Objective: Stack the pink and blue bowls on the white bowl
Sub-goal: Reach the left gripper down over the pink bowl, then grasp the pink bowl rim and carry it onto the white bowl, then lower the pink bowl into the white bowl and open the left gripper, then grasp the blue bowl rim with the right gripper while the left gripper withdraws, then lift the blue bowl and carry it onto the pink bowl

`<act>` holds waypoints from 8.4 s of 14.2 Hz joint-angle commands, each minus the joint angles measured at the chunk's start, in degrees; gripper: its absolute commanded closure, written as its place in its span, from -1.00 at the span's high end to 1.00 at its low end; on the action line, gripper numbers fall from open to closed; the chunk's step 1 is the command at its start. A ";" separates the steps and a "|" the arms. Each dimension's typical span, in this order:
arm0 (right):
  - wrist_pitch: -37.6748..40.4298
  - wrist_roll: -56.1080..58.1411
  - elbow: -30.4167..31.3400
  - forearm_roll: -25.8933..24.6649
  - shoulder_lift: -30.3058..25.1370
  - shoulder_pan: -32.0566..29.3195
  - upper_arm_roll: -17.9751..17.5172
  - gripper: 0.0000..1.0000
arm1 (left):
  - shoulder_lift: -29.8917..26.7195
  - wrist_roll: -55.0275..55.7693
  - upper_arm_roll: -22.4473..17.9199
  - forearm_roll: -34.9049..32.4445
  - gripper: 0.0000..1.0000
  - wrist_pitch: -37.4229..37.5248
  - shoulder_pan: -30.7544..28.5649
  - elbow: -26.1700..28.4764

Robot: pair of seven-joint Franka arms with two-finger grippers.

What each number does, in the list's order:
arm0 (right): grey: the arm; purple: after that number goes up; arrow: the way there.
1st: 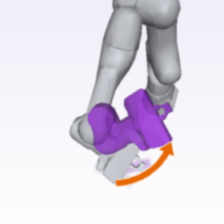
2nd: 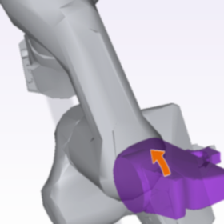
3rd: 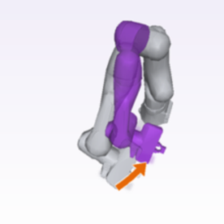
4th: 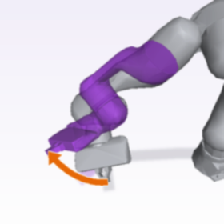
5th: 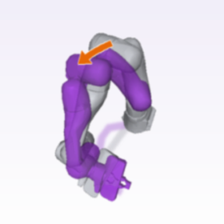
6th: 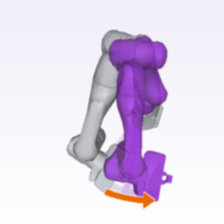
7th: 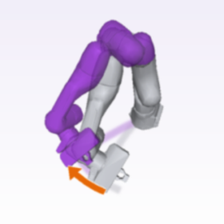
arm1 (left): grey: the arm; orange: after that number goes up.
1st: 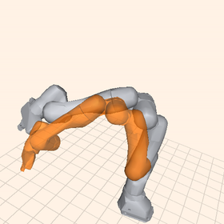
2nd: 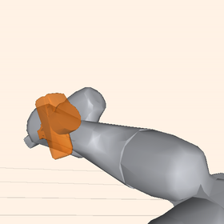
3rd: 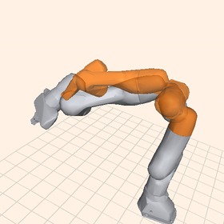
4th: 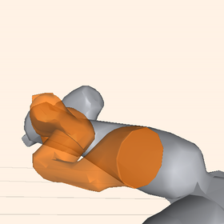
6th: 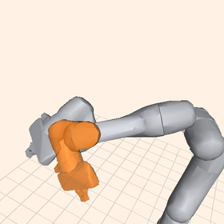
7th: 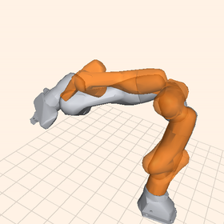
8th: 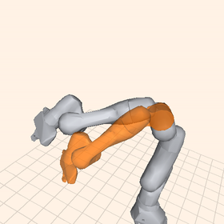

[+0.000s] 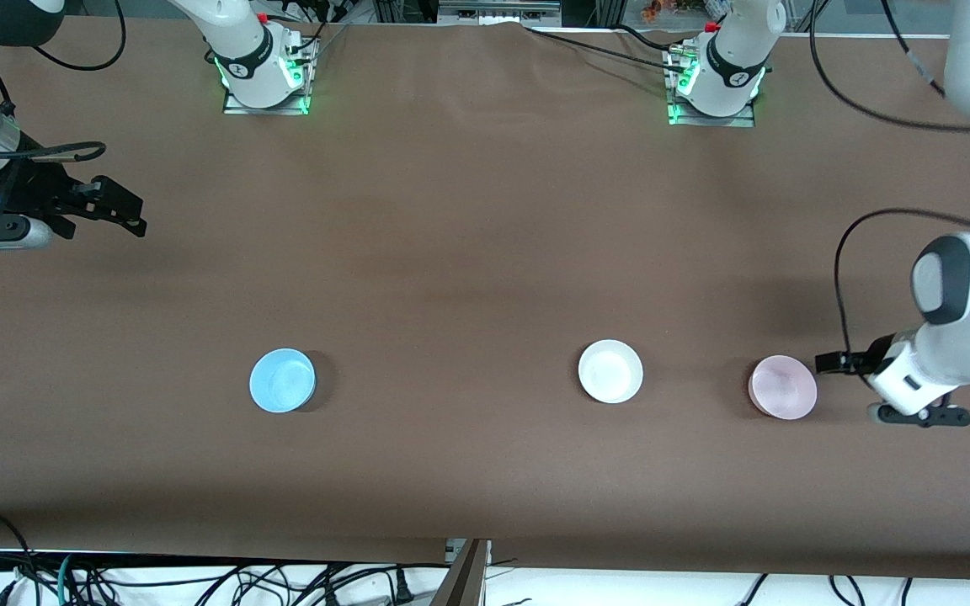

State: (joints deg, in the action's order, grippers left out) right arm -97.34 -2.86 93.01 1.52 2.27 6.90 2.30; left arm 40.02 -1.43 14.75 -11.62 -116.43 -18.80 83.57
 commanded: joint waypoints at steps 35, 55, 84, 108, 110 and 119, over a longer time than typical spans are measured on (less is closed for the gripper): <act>-1.80 -0.04 -1.08 0.42 2.65 -0.40 -0.36 1.00 | -5.30 26.87 13.53 -3.06 -1.00 0.32 0.16 9.42; -4.61 0.05 -1.08 0.42 7.57 -0.13 -0.36 1.00 | 8.32 58.03 5.38 -3.41 -1.00 1.39 24.60 -8.24; -37.74 -0.13 -6.26 2.53 41.50 3.12 -0.80 0.69 | -5.28 30.76 -5.78 13.46 0.43 17.62 21.91 -13.96; -53.01 -68.56 -33.05 17.03 56.16 27.80 -5.10 -1.00 | -34.57 -4.65 -6.14 9.25 0.96 6.39 8.08 18.91; -59.68 -74.19 -36.14 17.03 59.59 31.05 -5.28 -1.00 | -33.52 -4.37 -6.05 9.33 0.96 9.71 8.08 16.47; -75.09 -83.62 -39.40 16.94 65.93 39.33 -5.28 -1.00 | -29.38 -4.37 -6.40 9.51 1.00 16.32 7.73 9.33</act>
State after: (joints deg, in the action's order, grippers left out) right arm -170.64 -85.33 56.90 17.70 65.63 44.99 -3.17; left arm 9.80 -6.00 8.16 -1.28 -101.67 -10.66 94.65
